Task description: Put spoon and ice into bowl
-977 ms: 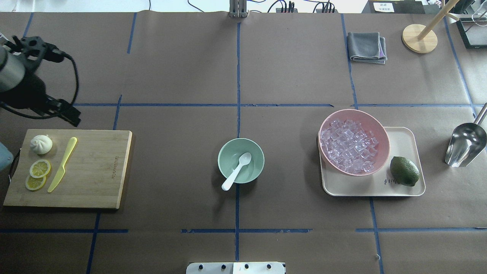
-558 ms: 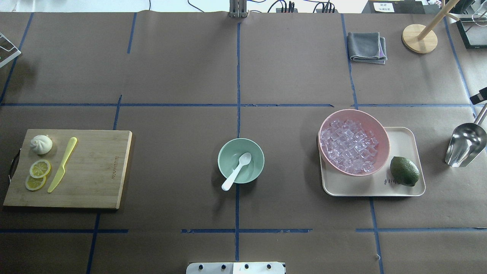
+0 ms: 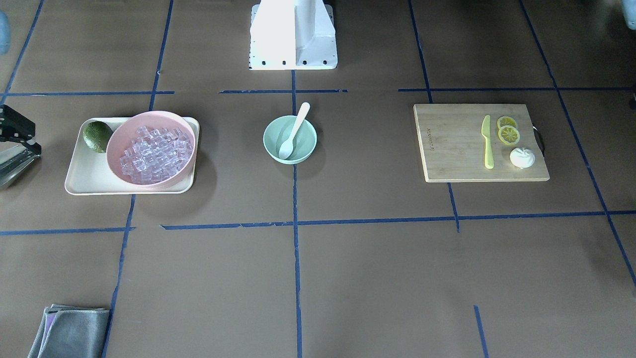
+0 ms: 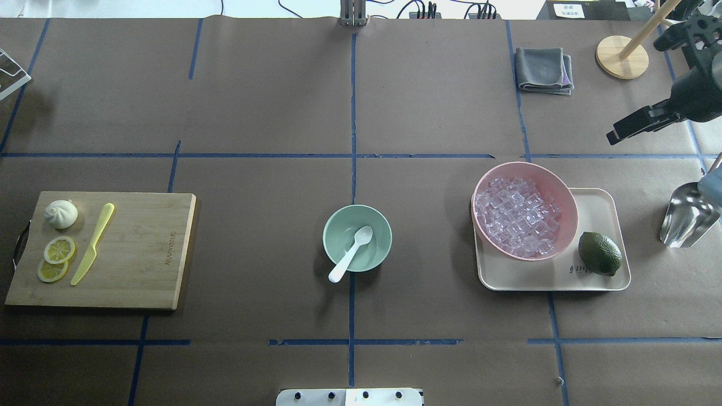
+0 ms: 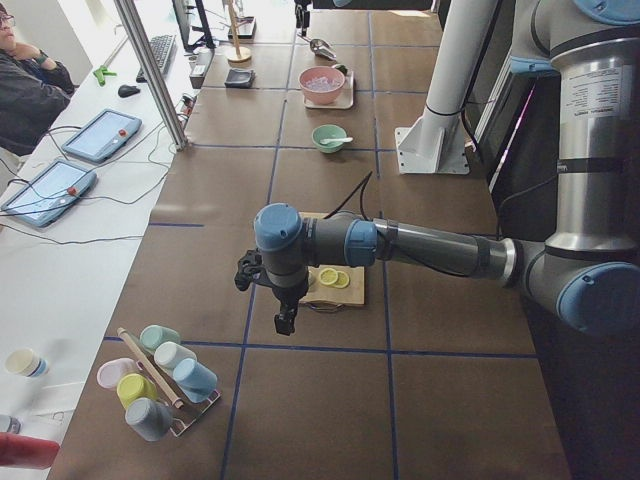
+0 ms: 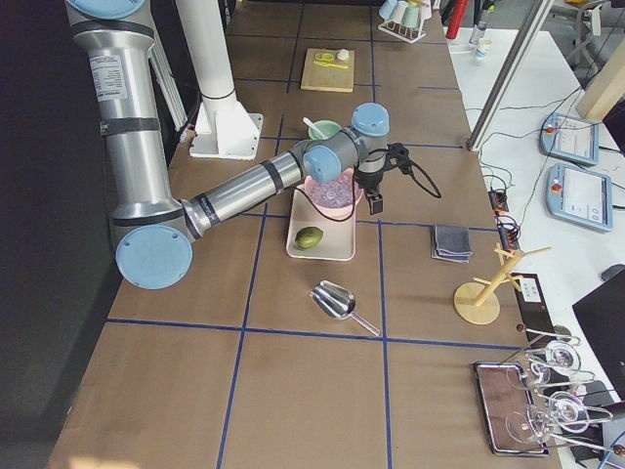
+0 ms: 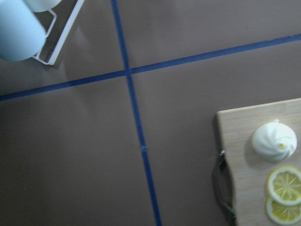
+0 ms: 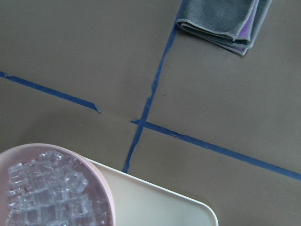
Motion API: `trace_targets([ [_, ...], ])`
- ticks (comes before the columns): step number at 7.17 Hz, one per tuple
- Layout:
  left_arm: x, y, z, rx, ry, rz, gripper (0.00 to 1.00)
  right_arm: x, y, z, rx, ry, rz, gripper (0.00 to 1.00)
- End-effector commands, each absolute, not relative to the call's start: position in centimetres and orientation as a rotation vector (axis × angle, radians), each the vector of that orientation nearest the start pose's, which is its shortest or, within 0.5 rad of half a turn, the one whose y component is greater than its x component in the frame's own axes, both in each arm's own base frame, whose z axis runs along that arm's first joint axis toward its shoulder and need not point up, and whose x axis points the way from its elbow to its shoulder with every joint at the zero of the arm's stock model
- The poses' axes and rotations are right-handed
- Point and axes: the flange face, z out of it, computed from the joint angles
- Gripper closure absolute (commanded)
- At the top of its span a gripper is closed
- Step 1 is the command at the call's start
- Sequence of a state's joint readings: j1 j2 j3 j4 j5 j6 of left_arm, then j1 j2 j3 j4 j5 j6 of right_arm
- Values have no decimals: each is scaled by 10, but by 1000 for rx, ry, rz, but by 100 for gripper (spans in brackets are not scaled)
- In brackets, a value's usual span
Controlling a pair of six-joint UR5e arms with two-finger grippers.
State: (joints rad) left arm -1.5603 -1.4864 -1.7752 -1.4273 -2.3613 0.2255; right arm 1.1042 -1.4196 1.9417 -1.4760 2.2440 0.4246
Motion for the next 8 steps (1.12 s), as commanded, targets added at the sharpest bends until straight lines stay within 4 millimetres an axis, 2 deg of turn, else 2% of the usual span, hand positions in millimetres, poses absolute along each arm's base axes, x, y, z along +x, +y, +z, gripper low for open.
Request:
trace_targets([
  [1, -67, -450, 623, 72, 820, 221, 0, -248, -473, 366, 240, -818, -193, 1],
  [2, -67, -451, 622, 71, 819, 218, 0, -276, -459, 364, 261, -790, -227, 1],
  [4, -67, -450, 620, 75, 820, 220, 0, -324, -429, 372, 281, -734, -306, 1],
  [6, -67, -451, 618, 78, 820, 219, 0, -342, -415, 373, 274, -735, -355, 4],
  [8, -67, -451, 618, 78, 820, 219, 0, -354, -407, 379, 259, -728, -380, 18],
])
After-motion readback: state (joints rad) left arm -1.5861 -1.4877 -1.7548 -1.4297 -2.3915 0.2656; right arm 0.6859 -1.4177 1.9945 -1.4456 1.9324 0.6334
